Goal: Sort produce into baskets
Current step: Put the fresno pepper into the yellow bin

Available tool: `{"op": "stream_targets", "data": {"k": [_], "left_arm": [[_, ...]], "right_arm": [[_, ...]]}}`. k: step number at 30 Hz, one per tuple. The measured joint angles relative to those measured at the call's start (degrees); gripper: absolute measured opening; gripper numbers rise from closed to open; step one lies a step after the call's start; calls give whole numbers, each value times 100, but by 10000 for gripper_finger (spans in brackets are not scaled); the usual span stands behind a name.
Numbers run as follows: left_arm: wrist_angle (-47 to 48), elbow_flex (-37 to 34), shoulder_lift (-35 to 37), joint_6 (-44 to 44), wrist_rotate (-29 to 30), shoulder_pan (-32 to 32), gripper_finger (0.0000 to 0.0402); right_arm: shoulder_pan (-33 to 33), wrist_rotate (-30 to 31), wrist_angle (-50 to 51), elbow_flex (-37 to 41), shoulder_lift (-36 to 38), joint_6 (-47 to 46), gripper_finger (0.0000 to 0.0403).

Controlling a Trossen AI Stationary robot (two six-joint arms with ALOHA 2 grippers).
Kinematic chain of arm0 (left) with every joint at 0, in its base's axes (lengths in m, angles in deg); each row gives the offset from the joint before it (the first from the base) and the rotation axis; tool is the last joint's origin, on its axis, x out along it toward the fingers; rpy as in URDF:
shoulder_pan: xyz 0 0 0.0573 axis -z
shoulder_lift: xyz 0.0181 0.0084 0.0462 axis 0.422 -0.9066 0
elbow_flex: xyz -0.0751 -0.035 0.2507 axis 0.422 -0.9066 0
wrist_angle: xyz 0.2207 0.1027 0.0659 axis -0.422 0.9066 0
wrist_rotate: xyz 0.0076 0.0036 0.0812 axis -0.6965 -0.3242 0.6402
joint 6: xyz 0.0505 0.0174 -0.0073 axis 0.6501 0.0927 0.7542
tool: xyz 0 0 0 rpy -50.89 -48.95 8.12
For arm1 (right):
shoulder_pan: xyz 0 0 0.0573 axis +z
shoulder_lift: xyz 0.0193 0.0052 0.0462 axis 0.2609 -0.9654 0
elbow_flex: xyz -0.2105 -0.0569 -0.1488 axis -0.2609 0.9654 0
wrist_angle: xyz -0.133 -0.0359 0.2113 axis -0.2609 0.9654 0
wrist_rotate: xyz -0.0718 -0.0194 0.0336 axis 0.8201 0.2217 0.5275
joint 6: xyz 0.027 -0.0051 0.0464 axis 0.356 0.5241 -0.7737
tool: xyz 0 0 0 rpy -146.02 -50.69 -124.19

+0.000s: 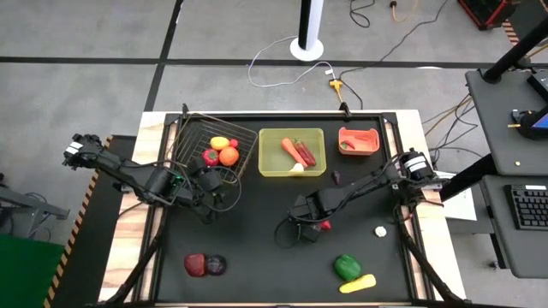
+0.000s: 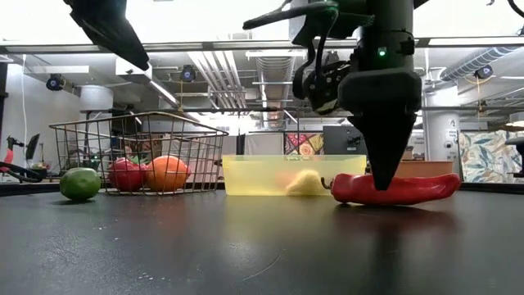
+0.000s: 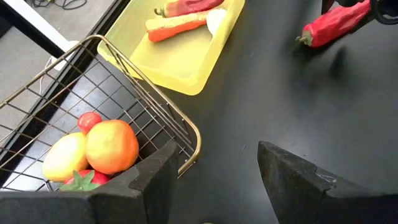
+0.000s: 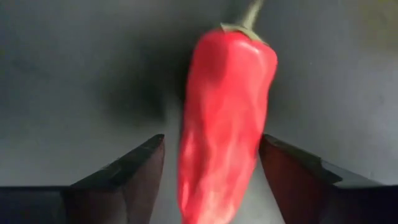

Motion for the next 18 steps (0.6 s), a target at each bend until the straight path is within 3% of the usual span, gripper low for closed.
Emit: {"op": "stream_targets", "data": {"k": [12,18], "left_arm": [[-34,0,0,0,85,0,201],[-67,-11,0,-1,85,0,201]], "right_arm": [[0,10,-117,37,-104,-36,141],[0,5,-140,27,-66,-46,114]]}}
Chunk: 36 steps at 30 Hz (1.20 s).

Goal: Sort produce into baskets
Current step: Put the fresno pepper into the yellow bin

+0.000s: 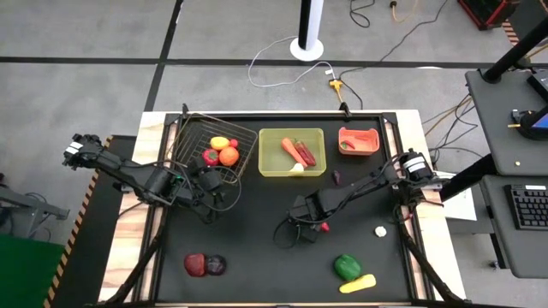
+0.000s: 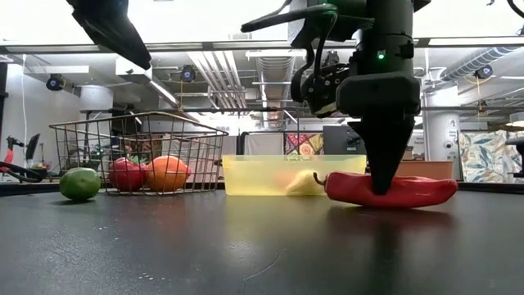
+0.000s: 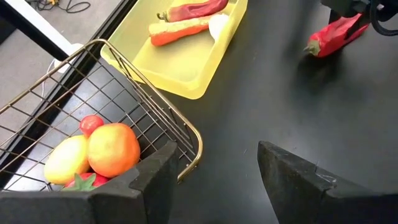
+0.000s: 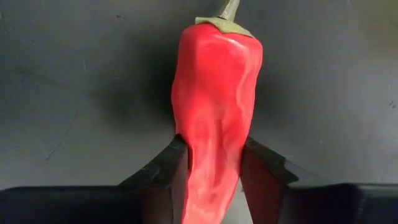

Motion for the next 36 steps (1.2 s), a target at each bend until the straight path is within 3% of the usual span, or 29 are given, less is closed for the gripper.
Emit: {"op": "stream_targets", "data": {"k": [12,19,25,36], "left_arm": [[-18,0,0,-1,0,0,201],[-53,0,2,-1,4,2,201],[-63,0,2,-1,7,2,201],[-53,0,2,-1,9,1,201]], "right_arm": [[-52,28,28,-638,339,478,115],[-313,1053,-30,-1293,595,1219,117],[-840,2024,-110,-1493,619,1917,117],[-2217,2096,-798,-1343,601,2675,119]]}}
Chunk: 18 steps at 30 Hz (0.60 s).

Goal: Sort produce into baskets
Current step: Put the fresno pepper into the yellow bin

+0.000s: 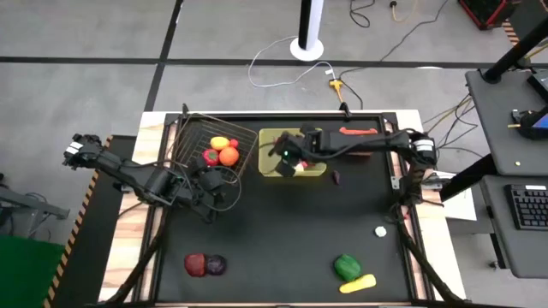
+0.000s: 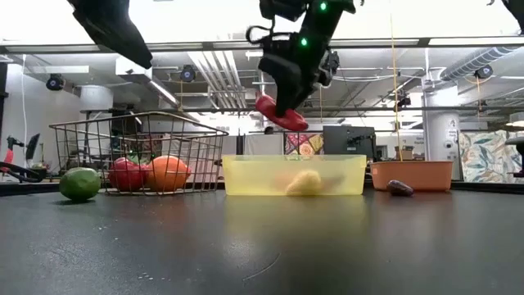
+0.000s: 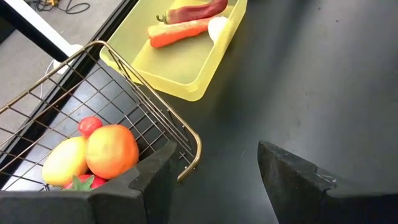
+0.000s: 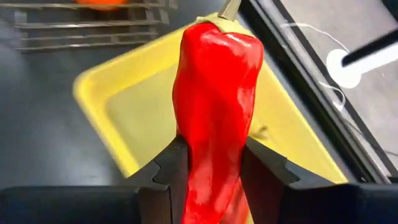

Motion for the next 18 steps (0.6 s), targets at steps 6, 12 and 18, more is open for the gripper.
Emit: {"op": "stream_targets", "data": {"k": [6,12,18], "left_arm": [[49,0,0,12,0,0,201],[49,0,-2,26,2,0,201],[49,0,0,26,4,1,201]], "right_arm": [[-372,-53,-190,295,-4,131,132],[-478,-296,-615,650,-7,167,131],[-533,-320,-685,796,-7,18,149]]}}
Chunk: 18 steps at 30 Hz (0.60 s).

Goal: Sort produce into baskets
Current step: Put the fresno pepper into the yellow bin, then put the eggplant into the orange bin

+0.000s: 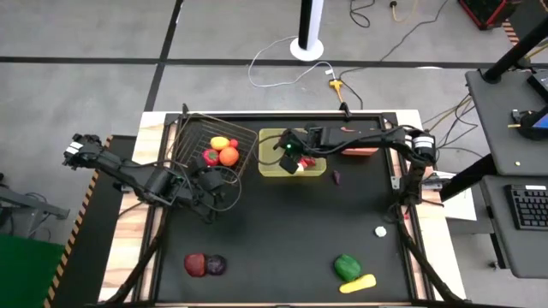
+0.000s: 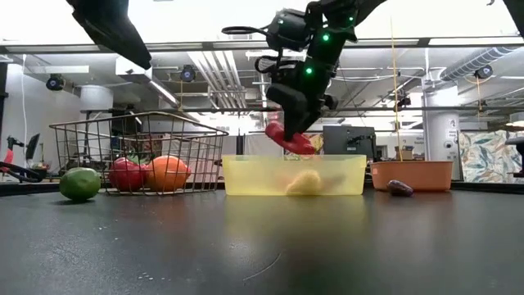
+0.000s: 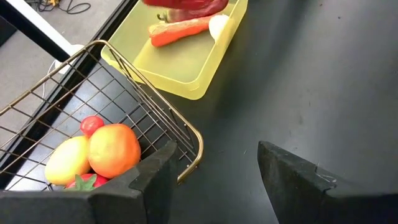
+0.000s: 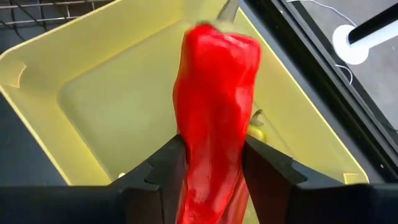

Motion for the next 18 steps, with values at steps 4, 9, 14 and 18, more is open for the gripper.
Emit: {"op": "stream_targets", "data": {"k": [4,9,14,18], "left_arm": [[0,0,0,2,0,-2,201],[-2,0,0,2,0,-2,201],[-2,0,-1,2,0,-2,201],[-4,0,0,2,0,-2,201]], "right_arm": [[-13,-3,-3,31,0,-4,174],[-7,-5,-5,37,0,-3,198],[39,-3,65,-40,136,-49,207],[194,-42,307,-167,368,-256,206]]}}
